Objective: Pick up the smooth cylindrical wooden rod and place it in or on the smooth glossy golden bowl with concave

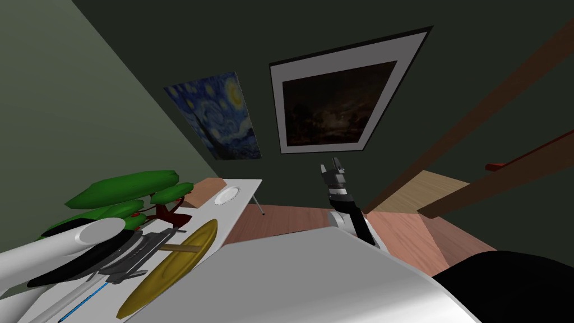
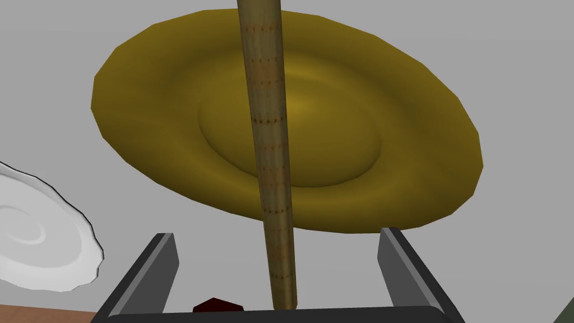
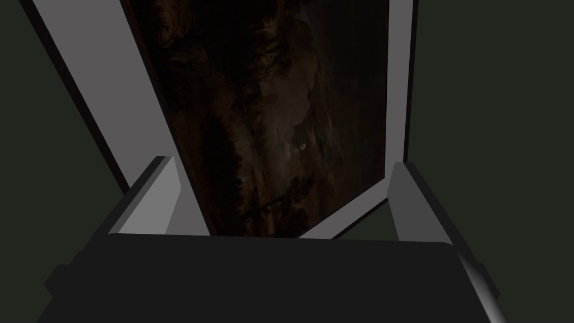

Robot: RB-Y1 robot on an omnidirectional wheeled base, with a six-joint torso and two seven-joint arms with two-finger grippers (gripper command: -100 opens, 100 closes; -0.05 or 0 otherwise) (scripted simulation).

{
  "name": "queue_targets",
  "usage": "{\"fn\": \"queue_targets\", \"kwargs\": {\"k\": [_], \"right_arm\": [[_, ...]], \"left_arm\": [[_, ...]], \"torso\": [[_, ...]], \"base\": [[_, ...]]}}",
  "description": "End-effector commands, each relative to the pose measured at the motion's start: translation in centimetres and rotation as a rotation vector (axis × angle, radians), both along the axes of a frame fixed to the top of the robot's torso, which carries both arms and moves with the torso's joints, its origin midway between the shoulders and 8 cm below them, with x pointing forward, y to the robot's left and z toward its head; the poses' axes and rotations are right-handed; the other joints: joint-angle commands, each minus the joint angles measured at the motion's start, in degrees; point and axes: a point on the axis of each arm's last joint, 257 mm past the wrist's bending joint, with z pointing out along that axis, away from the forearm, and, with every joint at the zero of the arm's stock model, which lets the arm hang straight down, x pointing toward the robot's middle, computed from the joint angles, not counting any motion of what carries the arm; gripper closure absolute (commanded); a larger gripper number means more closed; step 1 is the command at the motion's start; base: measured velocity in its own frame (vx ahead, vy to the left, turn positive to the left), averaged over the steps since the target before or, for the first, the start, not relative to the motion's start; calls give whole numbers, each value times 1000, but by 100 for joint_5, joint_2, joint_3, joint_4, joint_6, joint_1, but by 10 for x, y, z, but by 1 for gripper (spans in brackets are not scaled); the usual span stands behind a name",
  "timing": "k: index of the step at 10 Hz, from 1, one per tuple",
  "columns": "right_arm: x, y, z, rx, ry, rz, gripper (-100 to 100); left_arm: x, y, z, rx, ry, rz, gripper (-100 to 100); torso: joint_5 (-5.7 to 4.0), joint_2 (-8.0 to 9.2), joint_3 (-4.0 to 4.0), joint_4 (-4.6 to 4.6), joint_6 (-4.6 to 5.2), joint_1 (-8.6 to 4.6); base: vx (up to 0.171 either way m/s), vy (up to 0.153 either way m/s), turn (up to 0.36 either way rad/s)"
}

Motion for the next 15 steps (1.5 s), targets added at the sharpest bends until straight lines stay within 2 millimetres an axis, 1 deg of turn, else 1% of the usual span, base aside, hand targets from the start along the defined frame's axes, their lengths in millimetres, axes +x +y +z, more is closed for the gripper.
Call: {"fn": "queue_targets", "kwargs": {"k": [1, 2, 10, 11, 12, 15], "right_arm": [[0, 0, 0, 0, 0, 0, 0], [0, 0, 0, 0, 0, 0, 0], [0, 0, 0, 0, 0, 0, 0], [0, 0, 0, 0, 0, 0, 0], [0, 0, 0, 0, 0, 0, 0], [0, 0, 0, 0, 0, 0, 0]], "left_arm": [[0, 0, 0, 0, 0, 0, 0], [-1, 1, 12, 1, 0, 1, -100], [-7, 2, 60, 8, 2, 0, -100], [-6, 3, 56, 9, 0, 0, -100], [-7, 3, 57, 8, 2, 0, 0], [-7, 3, 57, 8, 2, 0, 0]], "torso": [[0, 0, 0, 0, 0, 0], [0, 0, 0, 0, 0, 0], [-1, -2, -1, 0, 0, -3], [-1, -2, -1, 0, 0, -3], [0, -1, -1, 0, 0, -1], [1, 0, 0, 0, 0, 0]], "base": [[0, 0, 0], [0, 0, 0], [8, -6, 1], [0, 0, 0], [0, 0, 0], [0, 0, 0]]}}
